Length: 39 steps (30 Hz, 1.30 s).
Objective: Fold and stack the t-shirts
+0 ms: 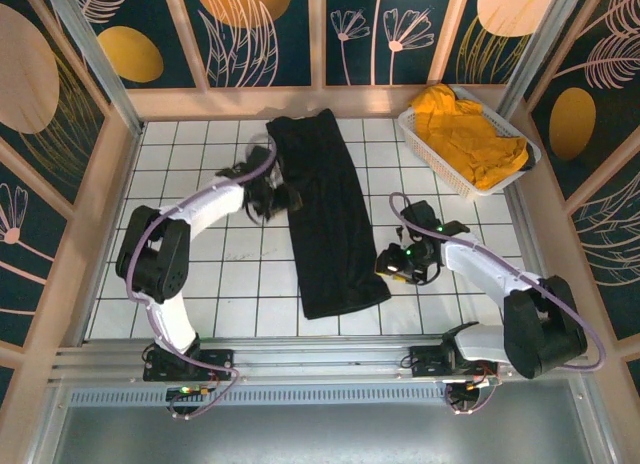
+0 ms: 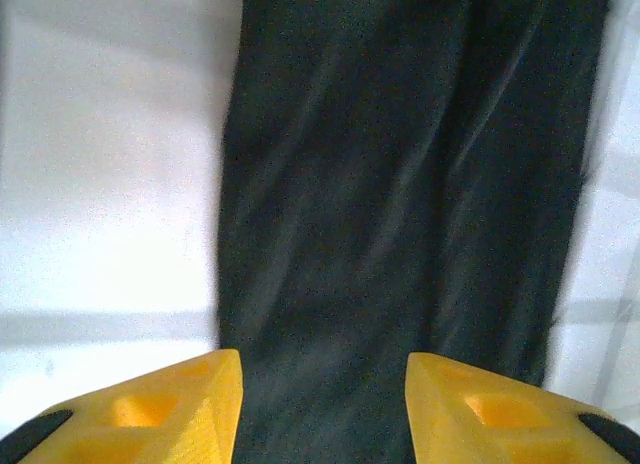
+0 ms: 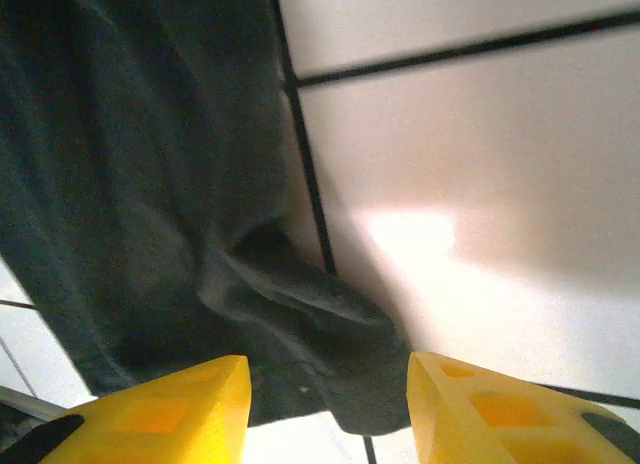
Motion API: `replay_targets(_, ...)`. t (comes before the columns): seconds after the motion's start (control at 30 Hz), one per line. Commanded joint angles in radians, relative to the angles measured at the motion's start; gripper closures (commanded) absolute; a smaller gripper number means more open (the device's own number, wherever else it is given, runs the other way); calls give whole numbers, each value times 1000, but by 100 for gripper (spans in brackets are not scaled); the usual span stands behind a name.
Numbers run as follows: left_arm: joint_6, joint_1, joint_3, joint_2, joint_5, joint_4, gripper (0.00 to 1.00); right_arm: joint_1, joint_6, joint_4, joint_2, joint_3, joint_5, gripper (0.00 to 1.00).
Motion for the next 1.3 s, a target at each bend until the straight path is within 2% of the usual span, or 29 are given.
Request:
replay_targets(0.0, 75, -109, -140, -69, 140, -147, 51, 33, -13, -44, 48, -2, 9, 54)
replay_targets(0.17, 67, -253, -218, -89, 225, -187, 49, 67, -14, -37, 136, -1, 6, 56)
replay_targets(0.47, 59, -277, -284, -98, 211, -240, 49, 97, -15, -24, 193, 18, -1, 67)
replay_targets(0.57, 58, -283, -285, -97, 228, -250, 49, 103, -12, -57, 194, 15, -2, 66)
replay_targets(0.73, 5, -337, -277, -85, 286, -191, 49, 116, 10, -90, 177, 4, 29, 58)
replay_targets(0.9, -38, -373, -255, -19, 291, -118, 52, 124, 30, -62, 198, -2, 21, 59)
replay_targets(1.03, -65, -373, -215, 20, 267, -90, 62, 148, 43, -53, 198, -11, 16, 67)
replay_targets(1.2, -89, -372, -242, -6, 207, -110, 91, 160, 38, -57, 179, -15, 0, 92)
replay_targets(1.27, -91, -372, -282, -44, 192, -128, 100, 169, 34, -65, 162, -16, -18, 99)
